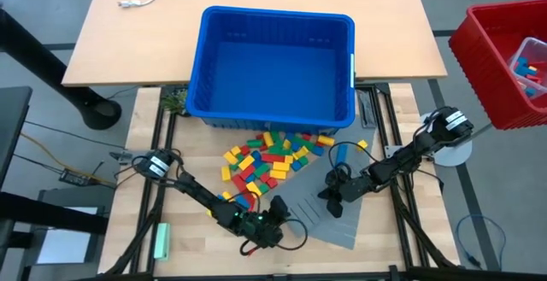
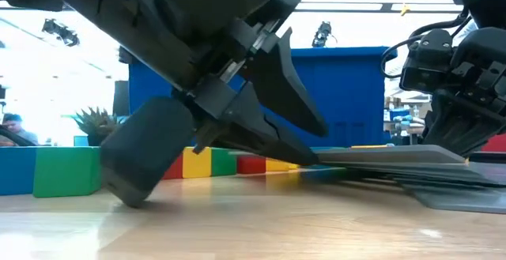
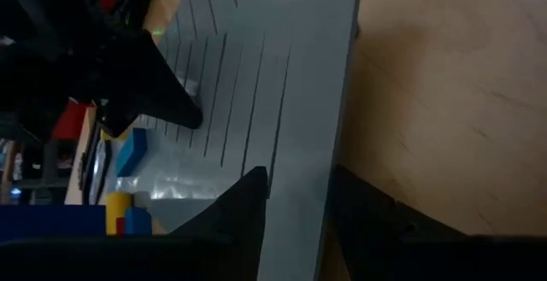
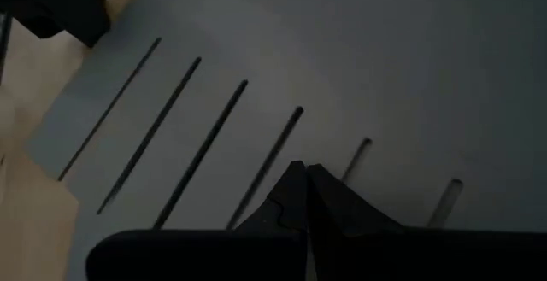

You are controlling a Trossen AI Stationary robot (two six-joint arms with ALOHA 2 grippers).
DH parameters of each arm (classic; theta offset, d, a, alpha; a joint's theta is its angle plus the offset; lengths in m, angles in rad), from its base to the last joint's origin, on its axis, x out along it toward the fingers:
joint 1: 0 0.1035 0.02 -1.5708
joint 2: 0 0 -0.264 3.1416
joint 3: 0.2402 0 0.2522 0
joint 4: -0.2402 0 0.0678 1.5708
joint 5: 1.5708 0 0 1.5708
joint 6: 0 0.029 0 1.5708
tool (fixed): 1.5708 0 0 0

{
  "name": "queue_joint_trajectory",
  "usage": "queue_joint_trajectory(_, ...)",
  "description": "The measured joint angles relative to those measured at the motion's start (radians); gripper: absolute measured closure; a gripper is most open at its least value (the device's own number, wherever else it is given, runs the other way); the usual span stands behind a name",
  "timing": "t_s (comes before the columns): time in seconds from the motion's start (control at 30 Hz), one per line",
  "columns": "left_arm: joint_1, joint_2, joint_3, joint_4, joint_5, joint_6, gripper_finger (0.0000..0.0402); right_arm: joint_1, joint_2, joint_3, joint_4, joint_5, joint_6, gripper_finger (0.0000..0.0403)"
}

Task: Sort blocks
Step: Assemble the blue bin using gray bin divider

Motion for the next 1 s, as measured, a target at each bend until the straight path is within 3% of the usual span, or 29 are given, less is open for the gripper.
queue_joint_trajectory(0.23,0.046,0.002,-0.001,0.021,0.096,-0.05,0.0269,0.001,0.09,0.001,0.13,-0.021,0.0,0.0403)
queue_joint_trajectory(0.37,0.057,0.004,-0.001,0.029,0.097,-0.056,0.0281,0.002,0.145,0.005,0.22,-0.024,-0.019,0.0403)
queue_joint_trajectory(0.63,0.059,0.022,0.001,0.089,0.056,-0.045,0.0387,0.012,0.164,0.002,0.259,-0.008,-0.03,0.0403)
queue_joint_trajectory(0.8,0.042,0.028,0.044,0.098,-0.006,-0.046,0.0391,0.014,0.087,-0.003,0.246,-0.039,-0.018,0.0403)
queue_joint_trajectory(1.0,0.025,-0.009,0.148,0.014,-0.033,-0.032,0.0394,0.025,-0.158,0.046,0.258,-0.04,-0.122,0.0403)
